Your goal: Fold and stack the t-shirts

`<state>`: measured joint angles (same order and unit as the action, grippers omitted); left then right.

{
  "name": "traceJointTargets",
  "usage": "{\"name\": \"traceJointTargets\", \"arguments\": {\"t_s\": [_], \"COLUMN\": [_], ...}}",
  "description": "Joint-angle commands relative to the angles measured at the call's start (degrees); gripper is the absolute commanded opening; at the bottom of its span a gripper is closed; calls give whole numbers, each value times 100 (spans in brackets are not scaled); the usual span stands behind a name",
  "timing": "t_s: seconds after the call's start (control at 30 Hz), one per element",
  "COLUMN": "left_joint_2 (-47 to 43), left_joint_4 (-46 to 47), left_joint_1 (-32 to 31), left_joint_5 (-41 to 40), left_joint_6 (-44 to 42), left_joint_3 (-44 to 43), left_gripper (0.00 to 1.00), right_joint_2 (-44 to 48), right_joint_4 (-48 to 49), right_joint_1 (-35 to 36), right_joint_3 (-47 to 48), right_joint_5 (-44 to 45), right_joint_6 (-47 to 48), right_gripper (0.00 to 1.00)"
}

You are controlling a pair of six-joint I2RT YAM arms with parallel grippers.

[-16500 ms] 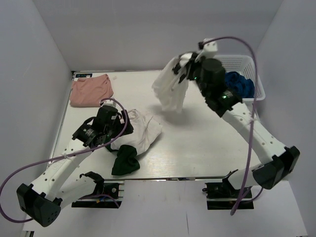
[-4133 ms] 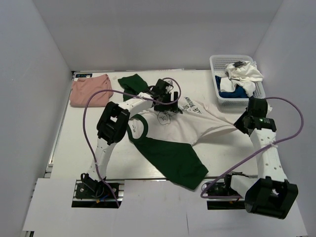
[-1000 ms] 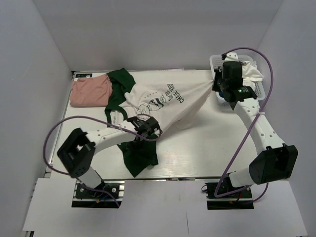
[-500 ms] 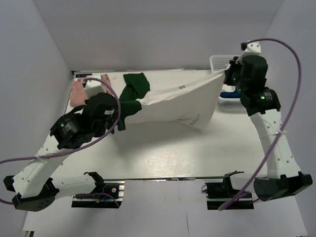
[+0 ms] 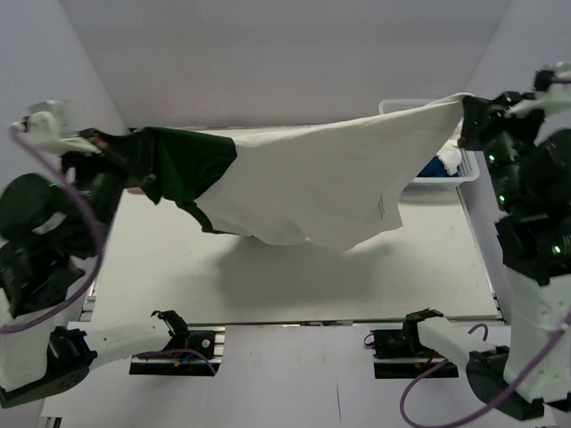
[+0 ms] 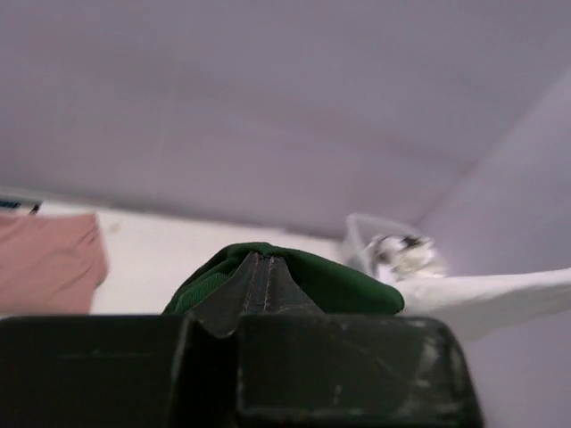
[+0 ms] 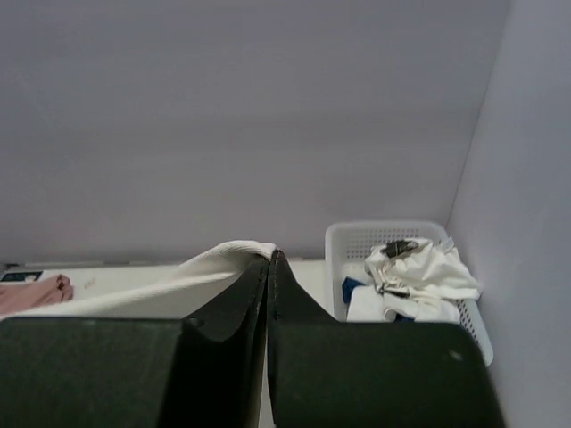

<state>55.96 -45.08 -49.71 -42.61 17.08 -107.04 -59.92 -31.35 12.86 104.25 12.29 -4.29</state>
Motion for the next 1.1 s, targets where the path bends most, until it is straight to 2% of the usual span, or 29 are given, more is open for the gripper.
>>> {"name": "traceJointTargets", "arguments": {"t_s": [0.0,0.1,0.23,0.37,0.5,0.57,0.6,0.63,0.7,0.87,0.97,1.07], "left_joint_2": [-182,54,336,652,1214,1618,1724,1838,2251,2937,3105,3315], "left_joint_4": [1080,896,886,1071,984,825,825,825,825,465,535,535], "left_joint_1": [14,14,14,-56,14,75,76,137,313,743,1042,1210], "left_joint_5": [953,1324,1221,554,-80,-55,-54,15,130,366,656,868], "left_joint_6": [-635,-750,-803,-671,-75,416,558,673,1059,1543,1605,1667], "left_joint_3": [-281,-1131,-1048,-187,753,1052,1472,1676,2073,2687,2977,3145], "left_gripper": [0,0,0,0,0,0,0,0,0,0,0,0], "right_joint_2": [454,691,771,517,51,-159,-178,-221,-450,-1713,-2853,-3549], "right_joint_4": [446,446,481,367,341,410,506,899,1105,1157,1053,1017], "right_joint_1": [-12,-12,-3,-3,-55,-12,-29,-12,-29,-38,-56,-73], "right_joint_3": [280,368,72,-474,-1274,-1967,-2196,-3086,-3585,-3912,-3440,-3140], "right_joint_5": [168,185,203,-42,-131,-226,-314,-428,-640,-878,-957,-1089], "right_joint_6": [245,306,280,26,-465,-896,-976,-1046,-1108,-1047,-1065,-960], "right_gripper": [0,0,0,0,0,0,0,0,0,0,0,0]}}
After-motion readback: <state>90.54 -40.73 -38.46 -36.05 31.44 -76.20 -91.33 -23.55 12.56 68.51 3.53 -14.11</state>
